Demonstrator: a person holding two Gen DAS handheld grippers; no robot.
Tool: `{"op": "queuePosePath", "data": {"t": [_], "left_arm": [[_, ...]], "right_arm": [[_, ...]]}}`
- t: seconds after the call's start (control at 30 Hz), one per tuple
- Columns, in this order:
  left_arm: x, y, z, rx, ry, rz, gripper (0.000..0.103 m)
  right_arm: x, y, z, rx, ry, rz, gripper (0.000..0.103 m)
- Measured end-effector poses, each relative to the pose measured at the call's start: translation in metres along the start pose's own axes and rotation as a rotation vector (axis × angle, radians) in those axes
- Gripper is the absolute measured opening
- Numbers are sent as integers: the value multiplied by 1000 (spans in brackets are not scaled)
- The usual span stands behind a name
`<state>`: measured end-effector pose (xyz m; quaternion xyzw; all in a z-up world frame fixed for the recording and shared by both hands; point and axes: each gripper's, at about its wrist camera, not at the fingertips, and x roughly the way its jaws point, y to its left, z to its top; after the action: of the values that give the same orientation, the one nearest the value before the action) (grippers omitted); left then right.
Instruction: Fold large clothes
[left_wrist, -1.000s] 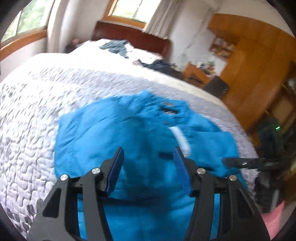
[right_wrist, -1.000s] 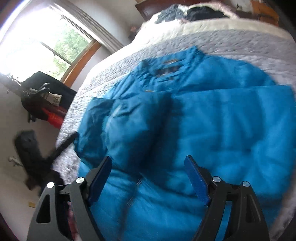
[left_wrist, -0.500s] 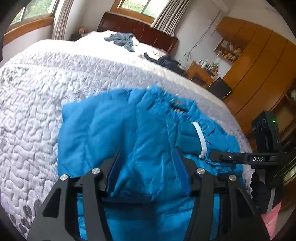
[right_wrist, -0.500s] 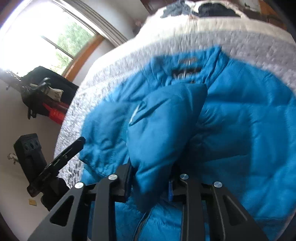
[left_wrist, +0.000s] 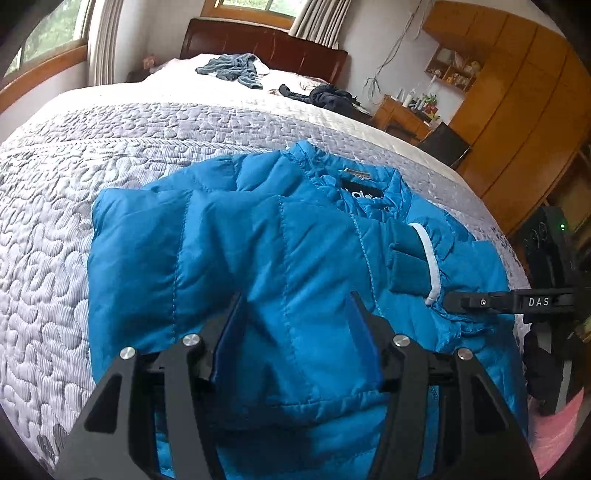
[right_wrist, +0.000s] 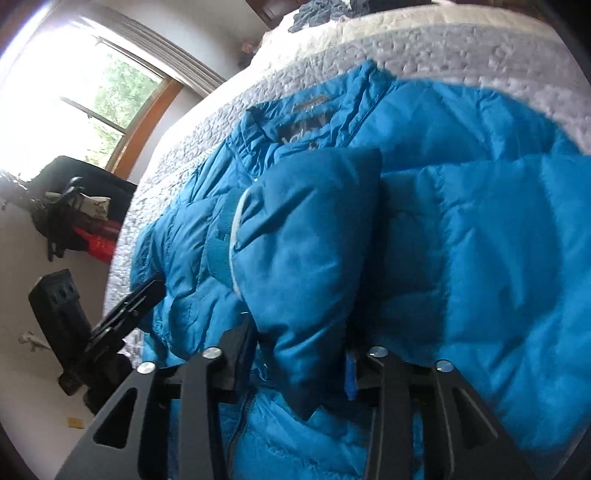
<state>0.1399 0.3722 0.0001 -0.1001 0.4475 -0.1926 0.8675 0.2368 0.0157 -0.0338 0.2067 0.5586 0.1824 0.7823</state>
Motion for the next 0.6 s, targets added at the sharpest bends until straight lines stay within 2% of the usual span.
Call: {"op": "queuePosePath", "data": {"t": [0.03,0.13,0.23,0.37,0.5,0.57,0.6], "left_arm": [[-4,0,-1,0,-7,4,55],[-17,1,-2,18,-39,37,59],[-23,5,-1,3,-40,63,61],[-18,12,-2,-13,-27,73,61],[-16,16,-3,-20,-24,67,61],[-15,17,-4,-20,-22,66,61],[-14,17,-4,-19,-21,66,61]], "right_arm": [[-8,5,-1,-21,-20,-49,55],[-35,22,-7,-96,-111,-189,60],[-50,49,-9,-180,-172,-249,67],[-26,88,-10,-317,-136,-335,72],[12,103,-8,-371,-86,-439,77],[33,105,-5,-406,-78,-549,78],[38,104,-5,-414,-75,-576,77]]}}
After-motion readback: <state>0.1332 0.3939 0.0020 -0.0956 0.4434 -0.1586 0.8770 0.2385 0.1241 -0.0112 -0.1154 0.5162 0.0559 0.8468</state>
